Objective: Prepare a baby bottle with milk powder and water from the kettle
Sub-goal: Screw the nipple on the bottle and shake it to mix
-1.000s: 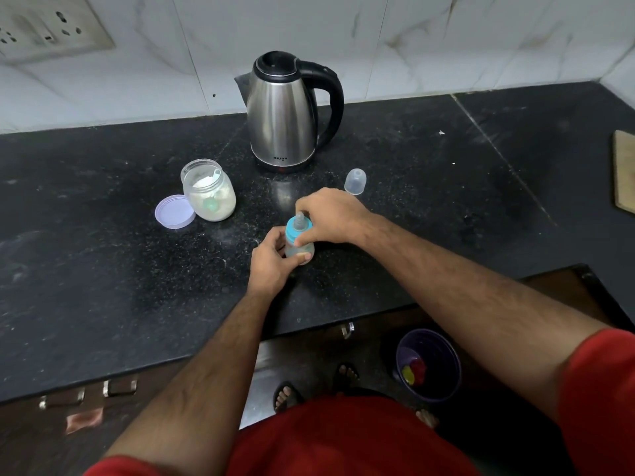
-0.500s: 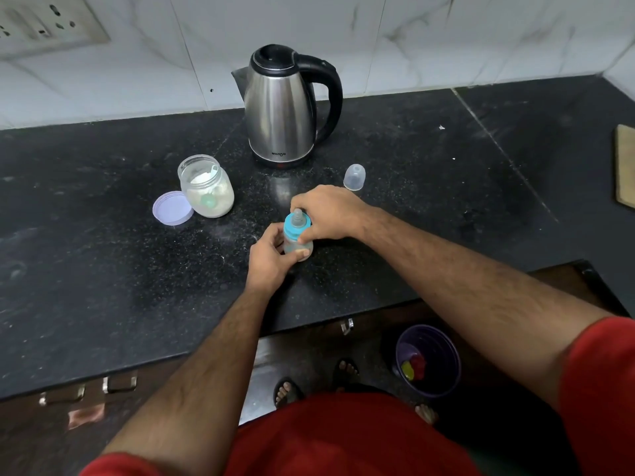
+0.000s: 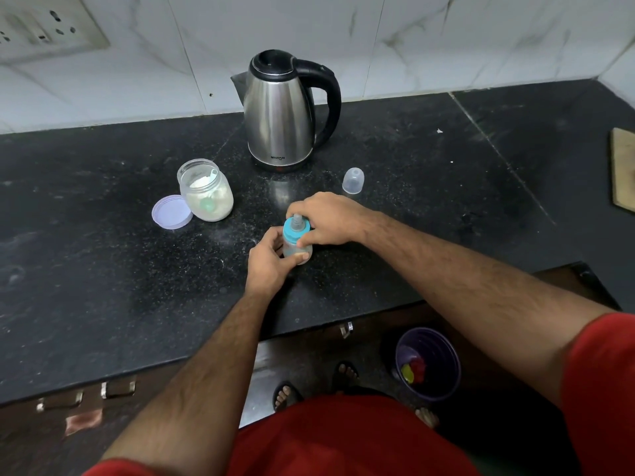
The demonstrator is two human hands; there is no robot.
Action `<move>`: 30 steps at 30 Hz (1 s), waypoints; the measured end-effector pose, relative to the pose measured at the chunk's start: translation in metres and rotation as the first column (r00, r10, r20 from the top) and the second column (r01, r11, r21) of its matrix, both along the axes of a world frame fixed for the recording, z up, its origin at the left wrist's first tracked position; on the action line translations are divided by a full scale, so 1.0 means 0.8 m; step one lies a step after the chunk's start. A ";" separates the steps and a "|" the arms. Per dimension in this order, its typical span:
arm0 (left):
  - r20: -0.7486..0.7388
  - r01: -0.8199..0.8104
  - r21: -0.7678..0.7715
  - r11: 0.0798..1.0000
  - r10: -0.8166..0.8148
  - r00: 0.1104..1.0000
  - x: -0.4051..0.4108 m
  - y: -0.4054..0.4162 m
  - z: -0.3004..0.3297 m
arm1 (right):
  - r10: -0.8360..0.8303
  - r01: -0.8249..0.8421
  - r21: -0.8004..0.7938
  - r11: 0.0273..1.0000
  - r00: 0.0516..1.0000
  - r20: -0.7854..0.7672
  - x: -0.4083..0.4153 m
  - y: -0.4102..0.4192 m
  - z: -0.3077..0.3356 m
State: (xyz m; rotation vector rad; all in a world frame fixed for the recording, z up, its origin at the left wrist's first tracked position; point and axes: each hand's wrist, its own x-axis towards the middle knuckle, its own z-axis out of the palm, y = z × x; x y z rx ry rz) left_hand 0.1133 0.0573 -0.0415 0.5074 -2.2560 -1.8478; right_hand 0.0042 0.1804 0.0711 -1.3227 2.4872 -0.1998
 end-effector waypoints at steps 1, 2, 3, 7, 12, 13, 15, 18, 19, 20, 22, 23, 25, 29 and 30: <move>-0.002 0.000 -0.001 1.000 0.000 1.000 0.001 0.001 0.000 | -0.023 0.023 -0.035 0.999 1.000 -0.004 0.003 0.002 -0.004; -0.008 -0.002 0.000 1.000 0.002 1.000 0.001 0.002 0.000 | -0.052 0.051 -0.073 0.996 0.998 -0.017 0.007 0.004 -0.009; -0.017 -0.006 -0.001 1.000 0.006 1.000 0.001 0.003 0.000 | -0.087 0.082 -0.108 0.991 0.995 -0.040 0.013 0.005 -0.015; -0.015 -0.001 -0.012 1.000 0.001 1.000 0.001 0.004 0.000 | -0.208 0.198 -0.165 0.966 0.977 -0.045 0.027 0.002 -0.031; -0.001 -0.003 -0.040 0.999 0.003 1.000 0.001 0.001 0.002 | -0.031 0.031 0.000 1.000 0.999 0.024 0.002 0.000 -0.004; 0.002 -0.001 -0.044 0.999 0.002 1.000 0.001 0.001 0.002 | -0.001 0.000 0.013 1.000 0.999 0.046 -0.002 -0.001 -0.002; 0.009 -0.001 -0.052 0.999 0.002 1.000 0.001 0.001 0.002 | 0.017 -0.016 -0.015 1.000 0.996 0.086 -0.004 -0.001 -0.004; 0.001 -0.014 -0.062 0.998 0.014 1.000 0.002 0.004 0.001 | -0.021 0.027 -0.081 0.996 0.996 0.085 0.002 0.004 -0.013; 0.000 -0.016 -0.064 0.998 0.016 1.000 0.002 0.004 0.000 | -0.050 0.056 -0.107 0.993 0.997 0.056 0.007 0.005 -0.017; 0.000 -0.016 -0.069 0.997 0.016 1.000 0.002 0.005 -0.001 | -0.087 0.089 -0.138 0.986 0.996 0.015 0.012 0.006 -0.024; 0.001 -0.016 -0.101 0.995 0.016 1.000 0.003 0.004 -0.002 | -0.168 0.153 -0.197 0.968 0.984 -0.063 0.026 0.005 -0.039; 0.003 -0.017 -0.119 0.993 0.018 1.000 0.004 0.004 -0.002 | -0.205 0.185 -0.215 0.959 0.976 -0.076 0.031 0.003 -0.044; 0.008 -0.025 -0.129 0.991 0.026 1.000 0.004 0.005 0.000 | -0.250 0.236 -0.207 0.950 0.967 -0.045 0.033 0.000 -0.042; -0.021 -0.034 -0.110 0.993 0.032 0.999 0.002 0.006 -0.002 | -0.100 0.100 -0.057 0.993 0.995 0.018 0.011 0.000 -0.014; -0.020 -0.036 -0.108 0.993 0.034 0.999 0.002 0.006 -0.002 | -0.065 0.066 -0.030 0.997 0.998 0.019 0.008 0.001 -0.009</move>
